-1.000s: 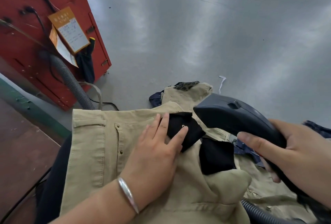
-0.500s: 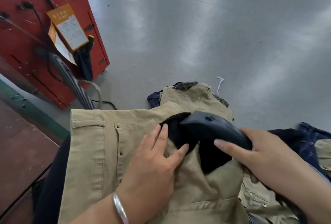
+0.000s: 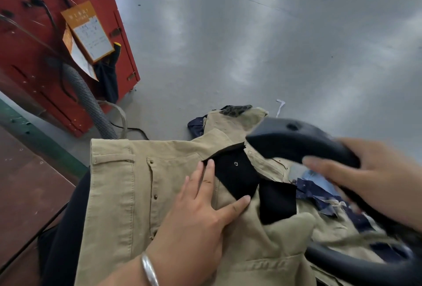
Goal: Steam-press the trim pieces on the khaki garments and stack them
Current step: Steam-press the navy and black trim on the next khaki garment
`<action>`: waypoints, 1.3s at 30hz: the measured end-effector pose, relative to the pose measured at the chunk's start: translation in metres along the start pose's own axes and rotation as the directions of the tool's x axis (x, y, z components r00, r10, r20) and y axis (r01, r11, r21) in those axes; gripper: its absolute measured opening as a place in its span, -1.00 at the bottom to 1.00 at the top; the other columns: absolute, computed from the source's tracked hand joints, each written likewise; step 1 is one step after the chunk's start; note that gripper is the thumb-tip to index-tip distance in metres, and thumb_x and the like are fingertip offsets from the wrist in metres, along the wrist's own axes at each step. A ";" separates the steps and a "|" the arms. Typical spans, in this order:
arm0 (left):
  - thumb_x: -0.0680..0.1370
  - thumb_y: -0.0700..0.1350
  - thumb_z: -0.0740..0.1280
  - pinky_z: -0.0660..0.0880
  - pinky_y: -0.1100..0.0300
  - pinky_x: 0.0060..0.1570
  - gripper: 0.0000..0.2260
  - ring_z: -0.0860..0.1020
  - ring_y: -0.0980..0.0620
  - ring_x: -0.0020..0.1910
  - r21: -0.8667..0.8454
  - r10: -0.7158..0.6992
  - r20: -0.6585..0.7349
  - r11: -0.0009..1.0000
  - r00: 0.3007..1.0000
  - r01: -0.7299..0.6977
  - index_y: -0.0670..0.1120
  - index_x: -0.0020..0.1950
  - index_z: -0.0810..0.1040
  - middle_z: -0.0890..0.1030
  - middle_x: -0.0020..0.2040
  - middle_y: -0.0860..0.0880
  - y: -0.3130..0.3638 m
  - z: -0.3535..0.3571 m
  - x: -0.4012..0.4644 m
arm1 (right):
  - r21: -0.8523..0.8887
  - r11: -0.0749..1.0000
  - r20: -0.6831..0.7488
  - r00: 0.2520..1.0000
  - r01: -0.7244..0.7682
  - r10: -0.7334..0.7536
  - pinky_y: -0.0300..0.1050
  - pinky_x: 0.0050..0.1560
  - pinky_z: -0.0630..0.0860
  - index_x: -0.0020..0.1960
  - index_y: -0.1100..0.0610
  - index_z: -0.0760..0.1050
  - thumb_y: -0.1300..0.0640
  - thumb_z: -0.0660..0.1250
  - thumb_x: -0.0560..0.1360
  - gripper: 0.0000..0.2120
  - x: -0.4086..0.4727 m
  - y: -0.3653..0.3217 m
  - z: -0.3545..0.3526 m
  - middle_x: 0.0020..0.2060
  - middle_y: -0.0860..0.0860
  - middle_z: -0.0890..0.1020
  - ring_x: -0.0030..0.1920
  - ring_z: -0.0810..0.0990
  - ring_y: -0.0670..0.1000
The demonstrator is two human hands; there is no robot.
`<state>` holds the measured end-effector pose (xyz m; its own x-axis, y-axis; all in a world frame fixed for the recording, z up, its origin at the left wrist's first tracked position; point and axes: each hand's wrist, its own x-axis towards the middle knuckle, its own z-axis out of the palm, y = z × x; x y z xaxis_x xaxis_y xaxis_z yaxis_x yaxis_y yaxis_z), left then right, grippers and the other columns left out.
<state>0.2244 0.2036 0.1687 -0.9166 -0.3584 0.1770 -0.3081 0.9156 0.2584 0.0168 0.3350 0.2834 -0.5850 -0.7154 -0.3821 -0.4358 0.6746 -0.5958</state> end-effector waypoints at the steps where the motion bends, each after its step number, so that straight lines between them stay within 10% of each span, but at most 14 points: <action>1: 0.30 -0.15 0.25 0.56 -0.14 0.02 -0.48 0.43 -0.36 0.28 -0.004 -0.003 -0.004 1.000 1.000 0.003 0.23 0.21 0.57 0.41 0.31 -0.40 0.001 0.000 0.000 | -0.035 0.999 0.020 0.999 -0.029 0.030 -0.17 -0.58 0.48 -0.06 -0.18 0.58 -0.68 0.24 0.05 -0.28 -0.010 0.005 0.002 -0.56 0.06 0.57 -0.62 0.54 0.04; 17: 0.37 -0.05 0.06 0.53 -0.10 0.11 -0.48 0.43 -0.32 0.30 0.059 -0.059 0.050 0.997 0.997 0.056 0.26 0.24 0.54 0.43 0.32 -0.36 0.000 0.006 0.003 | -0.008 0.997 0.050 0.996 0.072 -0.071 -0.18 -0.55 0.41 -0.27 0.07 0.47 -0.19 0.41 0.48 -0.64 0.105 -0.018 0.038 -0.64 -0.07 0.49 -0.66 0.44 -0.07; 22: 0.31 -0.08 0.27 0.54 -0.09 0.08 -0.49 0.44 -0.31 0.29 0.016 -0.061 0.060 0.998 0.996 0.060 0.25 0.23 0.55 0.44 0.32 -0.35 -0.003 0.007 0.000 | -0.008 0.999 0.092 0.995 0.050 -0.049 -0.16 -0.54 0.48 -0.20 0.12 0.53 -0.41 0.46 0.25 -0.43 0.093 -0.019 -0.013 -0.53 0.10 0.56 -0.58 0.50 0.07; 28: 0.39 -0.07 0.07 0.54 -0.13 0.06 -0.50 0.45 -0.31 0.29 0.003 -0.090 0.037 0.996 0.995 0.090 0.25 0.24 0.54 0.45 0.31 -0.35 0.001 0.007 0.001 | -0.137 0.990 0.137 0.991 0.018 0.001 -0.23 -0.54 0.46 -0.08 -0.08 0.57 -0.65 0.30 0.06 -0.26 0.030 0.006 -0.011 -0.56 0.13 0.57 -0.63 0.53 0.09; 32: 0.38 -0.07 0.07 0.54 -0.12 0.08 -0.49 0.48 -0.30 0.26 0.042 -0.104 0.036 0.994 0.994 0.102 0.25 0.24 0.54 0.46 0.29 -0.35 0.002 0.007 0.002 | -0.183 0.982 0.178 0.984 0.041 -0.008 -0.11 -0.43 0.53 -0.13 -0.25 0.51 -0.58 0.20 0.15 -0.49 0.028 0.003 0.018 -0.56 -0.06 0.57 -0.61 0.51 -0.09; 39: 0.33 -0.08 0.34 0.54 -0.12 0.07 -0.52 0.49 -0.33 0.24 0.071 -0.097 0.110 0.993 0.989 0.090 0.25 0.23 0.55 0.47 0.27 -0.37 0.000 0.005 0.003 | -0.223 0.965 0.138 0.984 0.138 -0.108 -0.22 -0.54 0.42 -0.19 0.01 0.52 -0.36 0.33 0.39 -0.58 0.070 -0.018 0.034 -0.57 -0.08 0.57 -0.63 0.50 -0.12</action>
<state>0.2204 0.2034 0.1649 -0.9048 -0.4235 0.0456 -0.4064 0.8903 0.2056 0.0065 0.2666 0.2433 -0.4343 -0.8025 -0.4091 -0.6538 0.5932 -0.4698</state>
